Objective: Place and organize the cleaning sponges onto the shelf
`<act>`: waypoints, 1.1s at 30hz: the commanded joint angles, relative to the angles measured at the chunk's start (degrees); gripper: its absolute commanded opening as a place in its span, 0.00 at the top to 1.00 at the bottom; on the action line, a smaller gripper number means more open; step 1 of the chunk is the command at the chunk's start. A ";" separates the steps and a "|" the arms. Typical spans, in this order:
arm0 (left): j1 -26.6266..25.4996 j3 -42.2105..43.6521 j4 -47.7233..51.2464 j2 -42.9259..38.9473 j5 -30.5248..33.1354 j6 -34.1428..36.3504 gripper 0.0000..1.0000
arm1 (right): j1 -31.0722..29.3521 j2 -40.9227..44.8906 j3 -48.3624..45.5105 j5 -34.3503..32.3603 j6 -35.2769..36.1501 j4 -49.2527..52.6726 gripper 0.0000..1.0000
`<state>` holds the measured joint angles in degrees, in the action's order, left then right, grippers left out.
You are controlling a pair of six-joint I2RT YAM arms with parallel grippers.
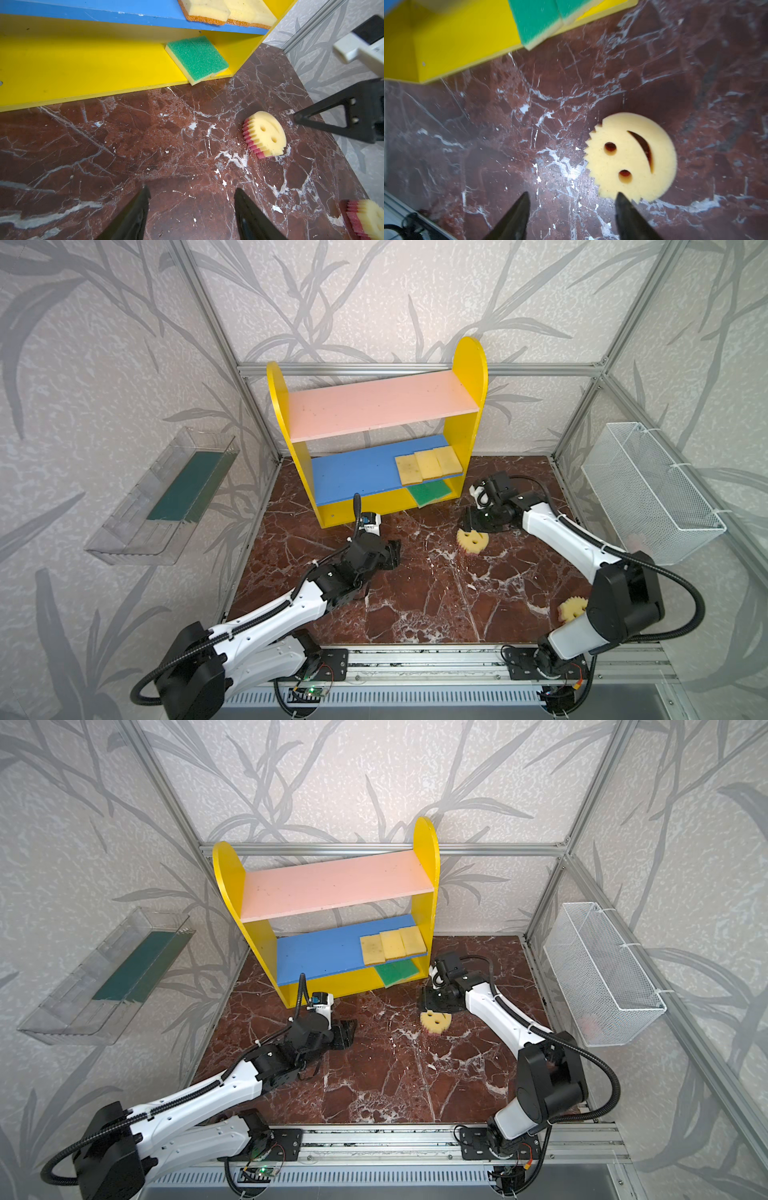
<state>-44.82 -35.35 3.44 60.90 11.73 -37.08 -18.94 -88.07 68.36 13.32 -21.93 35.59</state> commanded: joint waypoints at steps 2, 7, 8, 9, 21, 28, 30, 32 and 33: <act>0.33 -2.65 -0.92 2.03 -1.58 0.25 0.34 | 7.37 1.09 -3.06 2.61 0.68 -1.37 0.66; 0.48 -2.64 -1.06 3.12 -2.51 -0.03 0.34 | 10.02 -3.72 -1.77 0.48 3.57 -0.28 0.52; 0.52 -2.40 -1.11 3.01 -2.58 -0.01 0.34 | 10.55 -5.01 -1.67 0.41 3.87 -0.26 0.51; 0.68 -2.05 -1.14 2.81 -2.74 -0.18 0.34 | 11.01 -6.10 -1.73 0.47 4.04 -0.52 0.50; 3.59 0.99 -2.31 -0.26 -10.43 -2.55 0.18 | 11.24 -15.45 -1.71 -0.62 4.51 -3.76 0.45; 3.77 1.65 -0.99 -2.57 -11.88 -4.26 0.06 | 11.06 -18.49 -1.63 -1.11 4.36 -4.91 0.52; 3.85 2.30 -0.90 -3.69 -11.92 -4.82 0.05 | 10.70 -18.29 -1.68 -1.11 4.35 -4.92 0.59; 3.89 2.39 -0.70 -4.34 -12.27 -5.10 0.05 | 10.24 -17.74 -1.72 -1.28 4.33 -4.67 0.63; 4.04 2.35 -0.76 -4.42 -12.74 -5.19 0.05 | 10.11 -17.22 -1.66 -1.37 4.33 -4.52 0.66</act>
<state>-41.15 -33.47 2.17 57.67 -0.14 -41.19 -8.32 -104.99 66.46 13.54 -17.91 30.00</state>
